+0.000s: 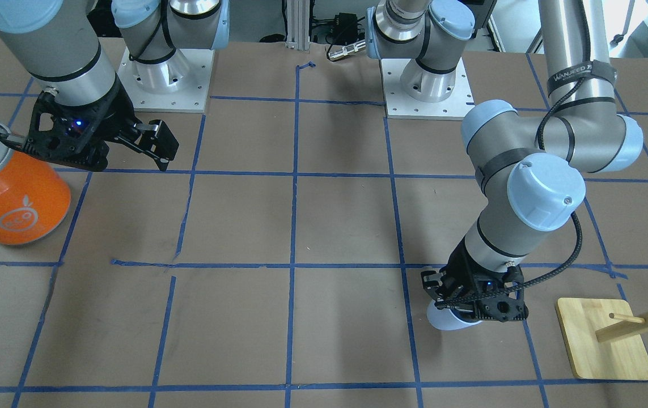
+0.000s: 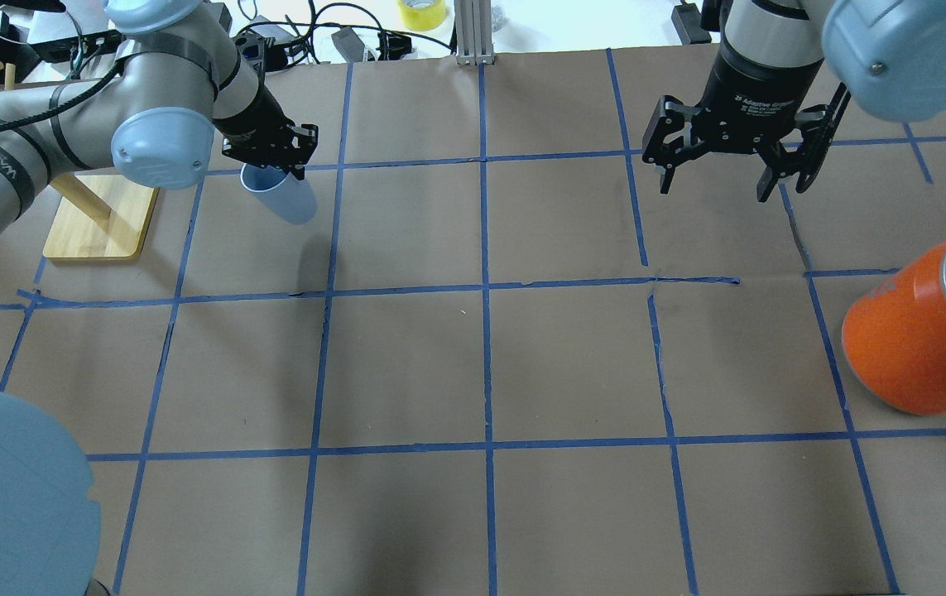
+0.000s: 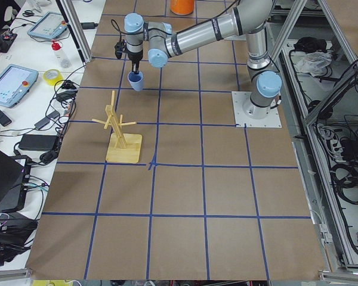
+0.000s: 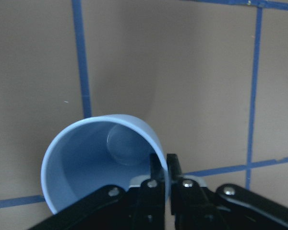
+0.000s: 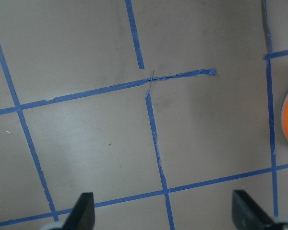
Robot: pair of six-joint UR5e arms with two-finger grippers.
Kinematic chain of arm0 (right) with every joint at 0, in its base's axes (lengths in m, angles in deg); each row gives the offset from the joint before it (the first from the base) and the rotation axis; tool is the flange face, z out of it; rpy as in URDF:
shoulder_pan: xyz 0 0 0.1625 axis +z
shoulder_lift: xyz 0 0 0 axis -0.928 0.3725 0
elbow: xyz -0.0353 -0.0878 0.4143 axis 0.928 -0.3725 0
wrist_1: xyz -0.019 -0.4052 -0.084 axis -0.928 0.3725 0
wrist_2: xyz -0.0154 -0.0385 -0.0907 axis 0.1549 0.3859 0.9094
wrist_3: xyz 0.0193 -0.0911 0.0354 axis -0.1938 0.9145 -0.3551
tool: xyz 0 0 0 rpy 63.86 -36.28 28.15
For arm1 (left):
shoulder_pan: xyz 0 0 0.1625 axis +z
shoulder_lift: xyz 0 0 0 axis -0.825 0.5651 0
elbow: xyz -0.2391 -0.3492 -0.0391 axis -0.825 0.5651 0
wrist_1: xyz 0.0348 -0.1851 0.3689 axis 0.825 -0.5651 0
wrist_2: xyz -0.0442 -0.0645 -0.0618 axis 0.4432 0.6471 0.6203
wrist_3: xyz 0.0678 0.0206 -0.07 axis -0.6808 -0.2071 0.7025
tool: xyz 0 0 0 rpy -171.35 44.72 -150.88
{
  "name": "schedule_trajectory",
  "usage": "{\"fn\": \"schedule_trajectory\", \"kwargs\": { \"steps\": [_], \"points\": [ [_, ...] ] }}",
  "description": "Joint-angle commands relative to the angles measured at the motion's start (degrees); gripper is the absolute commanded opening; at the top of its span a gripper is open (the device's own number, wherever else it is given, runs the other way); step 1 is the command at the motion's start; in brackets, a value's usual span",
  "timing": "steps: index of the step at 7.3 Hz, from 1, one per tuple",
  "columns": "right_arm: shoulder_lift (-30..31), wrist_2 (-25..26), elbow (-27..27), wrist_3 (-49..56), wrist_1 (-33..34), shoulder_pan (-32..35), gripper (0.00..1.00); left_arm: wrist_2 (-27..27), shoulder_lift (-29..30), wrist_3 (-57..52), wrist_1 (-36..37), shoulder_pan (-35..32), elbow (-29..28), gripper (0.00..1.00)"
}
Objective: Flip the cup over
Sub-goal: 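Lift and rotate the cup upright with the left gripper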
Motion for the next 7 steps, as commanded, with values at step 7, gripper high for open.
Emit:
{"fn": "schedule_trajectory", "kwargs": {
  "steps": [7],
  "points": [
    [0.0,0.0,0.0,0.2,-0.1,0.0,1.00,-5.1,4.1,-1.2,7.7,2.4,1.9,0.00]
  ]
}}
